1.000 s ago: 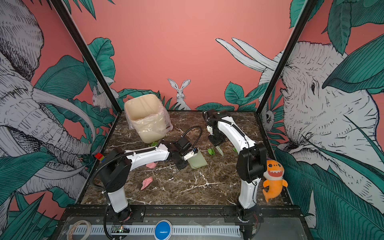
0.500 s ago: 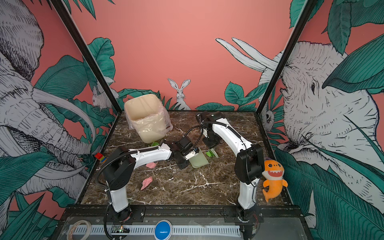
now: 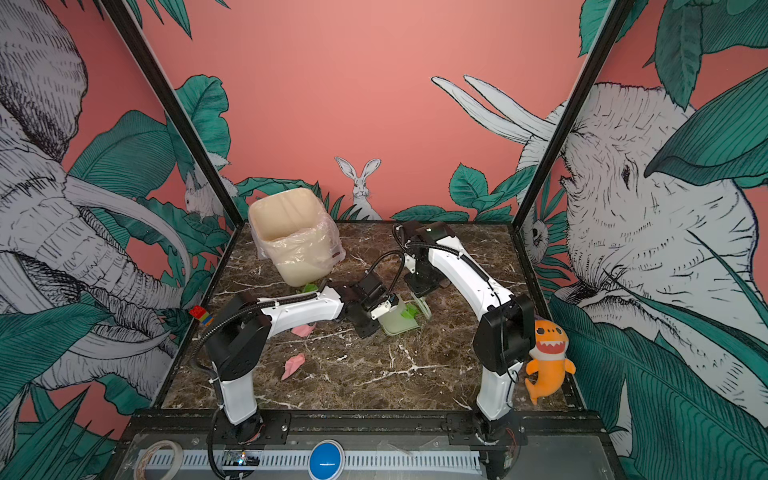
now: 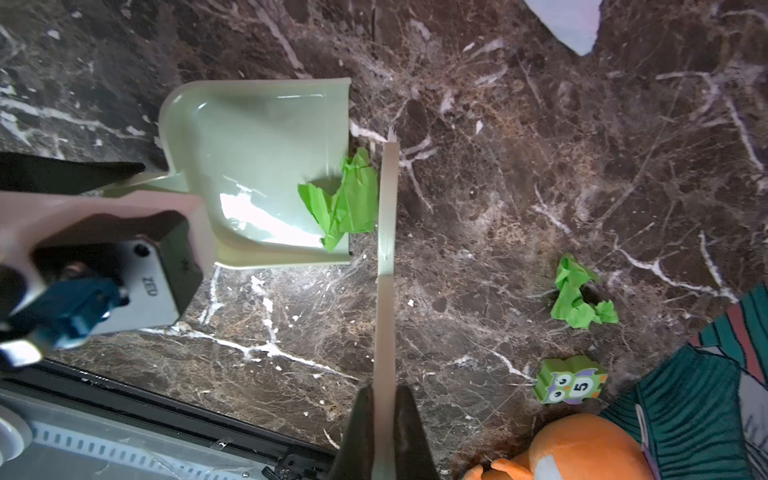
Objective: Sweep away the paper scraps from the table
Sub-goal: 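Sweep the green crumpled scrap into the dustpan with the right brush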
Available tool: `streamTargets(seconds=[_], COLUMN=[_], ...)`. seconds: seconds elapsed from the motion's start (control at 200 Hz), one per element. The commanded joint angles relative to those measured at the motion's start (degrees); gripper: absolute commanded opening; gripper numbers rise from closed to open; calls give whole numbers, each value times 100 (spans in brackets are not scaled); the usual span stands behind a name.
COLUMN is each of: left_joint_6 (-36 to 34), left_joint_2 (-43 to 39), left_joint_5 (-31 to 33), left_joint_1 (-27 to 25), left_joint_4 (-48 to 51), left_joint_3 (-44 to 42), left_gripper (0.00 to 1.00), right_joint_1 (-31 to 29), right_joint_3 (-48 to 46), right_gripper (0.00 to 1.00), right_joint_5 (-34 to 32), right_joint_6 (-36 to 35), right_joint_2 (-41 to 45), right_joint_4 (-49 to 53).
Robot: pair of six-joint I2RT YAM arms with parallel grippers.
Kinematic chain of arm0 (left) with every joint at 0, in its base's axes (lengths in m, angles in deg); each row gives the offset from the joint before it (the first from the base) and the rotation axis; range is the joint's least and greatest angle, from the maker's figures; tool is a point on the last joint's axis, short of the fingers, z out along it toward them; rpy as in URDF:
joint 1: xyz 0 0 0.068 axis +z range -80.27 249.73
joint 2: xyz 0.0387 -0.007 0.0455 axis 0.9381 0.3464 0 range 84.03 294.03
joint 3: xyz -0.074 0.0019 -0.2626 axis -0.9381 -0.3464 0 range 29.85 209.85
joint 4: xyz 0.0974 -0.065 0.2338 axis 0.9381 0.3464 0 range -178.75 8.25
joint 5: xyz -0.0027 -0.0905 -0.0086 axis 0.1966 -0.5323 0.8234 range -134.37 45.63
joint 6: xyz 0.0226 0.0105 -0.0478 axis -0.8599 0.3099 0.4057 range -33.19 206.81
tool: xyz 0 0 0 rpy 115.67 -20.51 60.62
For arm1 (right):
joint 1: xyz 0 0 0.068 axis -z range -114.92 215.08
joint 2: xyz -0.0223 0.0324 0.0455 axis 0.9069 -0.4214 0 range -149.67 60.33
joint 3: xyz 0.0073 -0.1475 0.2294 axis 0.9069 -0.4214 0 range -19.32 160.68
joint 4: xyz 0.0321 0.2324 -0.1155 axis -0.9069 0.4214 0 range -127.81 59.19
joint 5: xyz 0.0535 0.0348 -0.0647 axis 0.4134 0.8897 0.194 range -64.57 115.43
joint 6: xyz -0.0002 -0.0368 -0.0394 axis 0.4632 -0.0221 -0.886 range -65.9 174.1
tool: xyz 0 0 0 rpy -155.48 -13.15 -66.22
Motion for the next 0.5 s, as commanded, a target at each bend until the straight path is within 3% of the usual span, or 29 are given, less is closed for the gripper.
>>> streamTargets(seconds=[0.0, 0.27, 0.495], left_joint_6=[-43, -20, -29], left_joint_2=[-19, -6, -8], left_joint_5=[-58, -73, -83], left_joint_1=[-33, -33, -33], left_joint_4=[31, 6, 17], left_joint_3=[60, 44, 31], left_gripper=[15, 15, 15], right_joint_1=[44, -23, -222], right_joint_3=[284, 386, 190], right_gripper=[0, 0, 0], right_joint_5=[-379, -144, 551], right_joint_6=[-104, -57, 129], right_joint_2=[-34, -437, -330], right_joint_4=[319, 320, 18])
